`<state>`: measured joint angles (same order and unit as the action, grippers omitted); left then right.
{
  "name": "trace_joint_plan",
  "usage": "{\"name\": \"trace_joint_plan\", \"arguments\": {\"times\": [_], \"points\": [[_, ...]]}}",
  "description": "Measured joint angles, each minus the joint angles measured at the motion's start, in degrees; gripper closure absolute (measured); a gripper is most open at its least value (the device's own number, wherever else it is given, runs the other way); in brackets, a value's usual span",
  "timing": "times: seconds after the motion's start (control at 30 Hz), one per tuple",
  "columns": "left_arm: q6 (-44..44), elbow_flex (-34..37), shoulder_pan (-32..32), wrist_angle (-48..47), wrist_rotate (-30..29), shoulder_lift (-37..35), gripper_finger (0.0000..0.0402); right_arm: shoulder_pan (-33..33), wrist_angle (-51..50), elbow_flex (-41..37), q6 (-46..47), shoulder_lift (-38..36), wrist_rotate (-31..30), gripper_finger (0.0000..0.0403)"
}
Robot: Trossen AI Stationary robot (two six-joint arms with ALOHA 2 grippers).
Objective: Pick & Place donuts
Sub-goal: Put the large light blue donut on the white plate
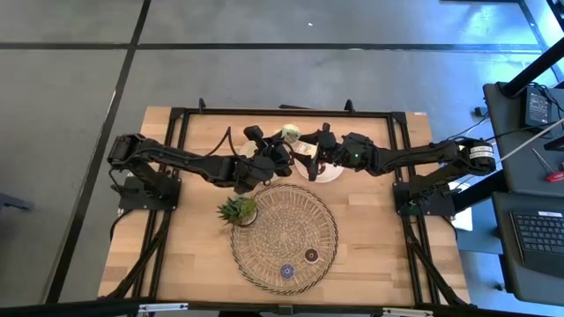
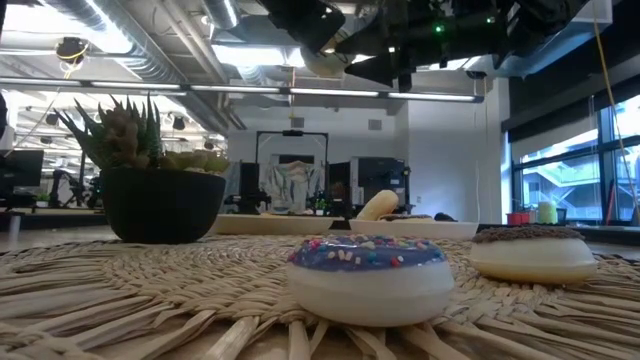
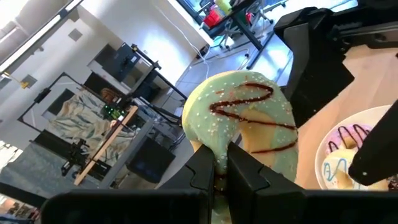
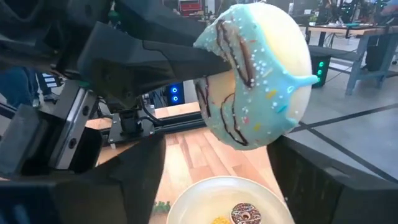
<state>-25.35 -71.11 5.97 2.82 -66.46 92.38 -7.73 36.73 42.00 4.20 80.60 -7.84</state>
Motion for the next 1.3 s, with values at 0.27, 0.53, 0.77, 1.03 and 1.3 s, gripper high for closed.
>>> {"name": "trace_joint_plan", "arguments": {"times": [0.27,0.53,0.77,1.03,1.3], "points": [[0.8,0.0,0.1,-0.1,0.4,0.0,0.0384,0.0,0.7,0.0,1.6,0.0,-4.7,0.0114],[2.2,0.0,0.1,-0.1,3.0,0.0,0.0384,0.0,2.2,0.0,1.8,0.0,-6.5,0.0146],[2.1,0.0,0.1,-0.1,1.5,0.0,0.0384,0.0,2.2,0.0,1.7,0.0,-6.5,0.0196],[2.1,0.0,0.0,-0.1,2.9,0.0,0.0384,0.0,2.0,0.0,0.2,0.0,-6.5,0.0242],[0.9,0.0,0.0,-0.1,3.5,0.0,0.0361,0.0,1.9,0.0,-1.7,0.0,-6.5,0.0315]]}}
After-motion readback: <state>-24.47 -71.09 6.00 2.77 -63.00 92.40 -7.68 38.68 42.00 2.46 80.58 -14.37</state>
